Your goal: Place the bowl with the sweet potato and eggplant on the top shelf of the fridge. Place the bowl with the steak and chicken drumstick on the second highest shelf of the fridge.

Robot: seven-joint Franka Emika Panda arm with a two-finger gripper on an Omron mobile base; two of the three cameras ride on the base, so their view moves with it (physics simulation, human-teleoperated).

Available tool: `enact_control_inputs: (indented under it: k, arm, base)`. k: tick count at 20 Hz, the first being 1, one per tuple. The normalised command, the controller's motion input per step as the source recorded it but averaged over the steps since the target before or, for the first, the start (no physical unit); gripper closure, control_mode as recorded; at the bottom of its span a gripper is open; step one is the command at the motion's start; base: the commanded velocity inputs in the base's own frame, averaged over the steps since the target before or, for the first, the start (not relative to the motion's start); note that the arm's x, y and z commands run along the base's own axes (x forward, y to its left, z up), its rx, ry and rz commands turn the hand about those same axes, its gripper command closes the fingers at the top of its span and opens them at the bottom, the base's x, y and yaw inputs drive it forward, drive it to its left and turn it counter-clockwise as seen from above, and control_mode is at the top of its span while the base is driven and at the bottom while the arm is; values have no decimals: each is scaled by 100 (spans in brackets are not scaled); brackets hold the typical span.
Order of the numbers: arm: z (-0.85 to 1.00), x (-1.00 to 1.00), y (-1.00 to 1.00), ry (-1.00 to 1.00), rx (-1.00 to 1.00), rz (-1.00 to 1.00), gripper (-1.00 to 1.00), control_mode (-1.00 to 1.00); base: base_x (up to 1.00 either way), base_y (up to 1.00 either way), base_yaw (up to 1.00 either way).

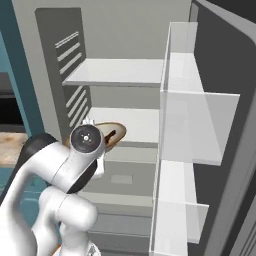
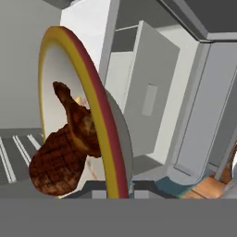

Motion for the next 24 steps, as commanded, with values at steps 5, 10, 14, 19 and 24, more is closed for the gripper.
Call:
enact_control_inputs:
  k: [5,10,14,19,24]
  arm:
    - [-2,100,-46,-1,0,-5,100,-100]
    - [-11,100,-9,0,0,-10,100,-100]
    - [-51,100,0,0,4,-5,100,-100]
    - [-47,99,1,0,8,-2,100,-100]
    - [-17,100,1,2,6,-5,100,-100]
  base:
    - [0,0,0]
    - [0,0,0]
    - [0,0,0]
    - [0,0,0]
    - [0,0,0]
